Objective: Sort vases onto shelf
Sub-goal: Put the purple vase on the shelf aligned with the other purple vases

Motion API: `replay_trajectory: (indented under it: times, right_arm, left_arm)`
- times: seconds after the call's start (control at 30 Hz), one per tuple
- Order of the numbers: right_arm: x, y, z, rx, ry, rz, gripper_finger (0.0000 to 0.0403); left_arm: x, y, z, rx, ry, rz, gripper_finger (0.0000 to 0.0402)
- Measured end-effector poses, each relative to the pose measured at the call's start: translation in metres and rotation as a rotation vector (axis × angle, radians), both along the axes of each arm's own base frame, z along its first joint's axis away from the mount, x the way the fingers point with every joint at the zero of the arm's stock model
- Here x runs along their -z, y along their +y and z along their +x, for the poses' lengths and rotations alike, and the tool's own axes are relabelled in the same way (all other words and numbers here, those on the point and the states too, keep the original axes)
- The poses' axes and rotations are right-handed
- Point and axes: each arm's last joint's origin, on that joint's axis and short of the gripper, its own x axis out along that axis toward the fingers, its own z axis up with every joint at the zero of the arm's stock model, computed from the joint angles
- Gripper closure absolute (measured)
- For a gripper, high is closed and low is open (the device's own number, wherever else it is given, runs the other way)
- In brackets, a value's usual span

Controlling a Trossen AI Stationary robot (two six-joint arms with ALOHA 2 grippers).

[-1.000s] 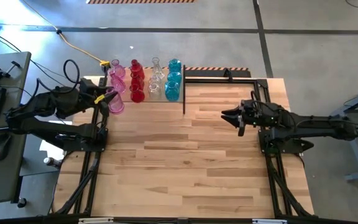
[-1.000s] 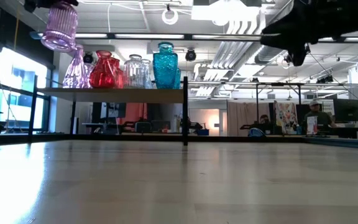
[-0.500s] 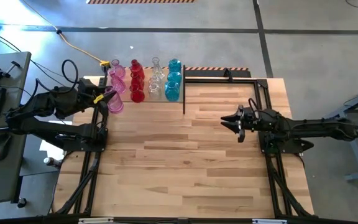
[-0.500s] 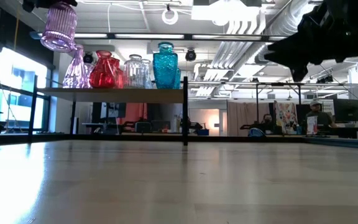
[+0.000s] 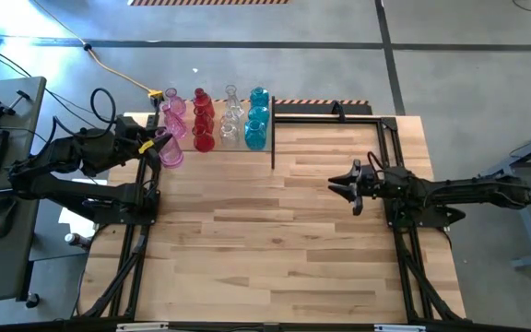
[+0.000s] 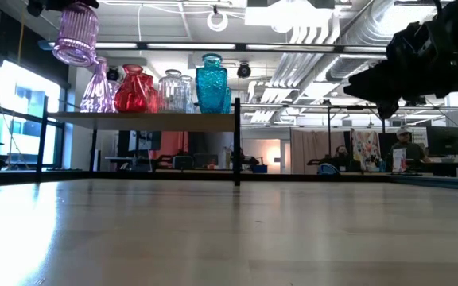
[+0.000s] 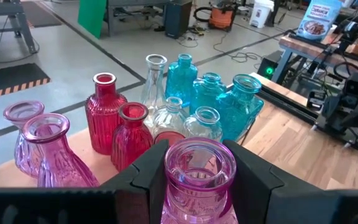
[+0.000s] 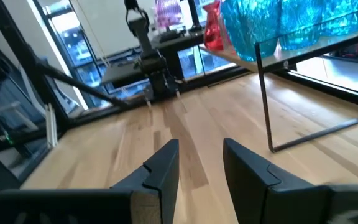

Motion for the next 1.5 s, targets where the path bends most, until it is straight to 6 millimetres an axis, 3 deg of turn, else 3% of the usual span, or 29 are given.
replay_trajectory:
  times: [0.2, 0.57, 1.5]
  right_arm:
    - [0.004, 0.000, 0.000, 0.000, 0.046, -0.005, 0.0293]
    - [0.014, -0.001, -0.002, 0.063, 0.122, 0.182, 0.0293]
    - [0.022, -0.001, -0.003, 0.070, 0.202, 0.192, 0.0293]
  left_arm:
    - [0.000, 0.000, 0.000, -0.004, -0.002, 0.000, 0.0277]
    - [0.005, 0.000, -0.002, -0.024, 0.033, -0.021, 0.0277]
    - [0.007, 0.002, -0.004, -0.087, 0.081, 0.035, 0.0277]
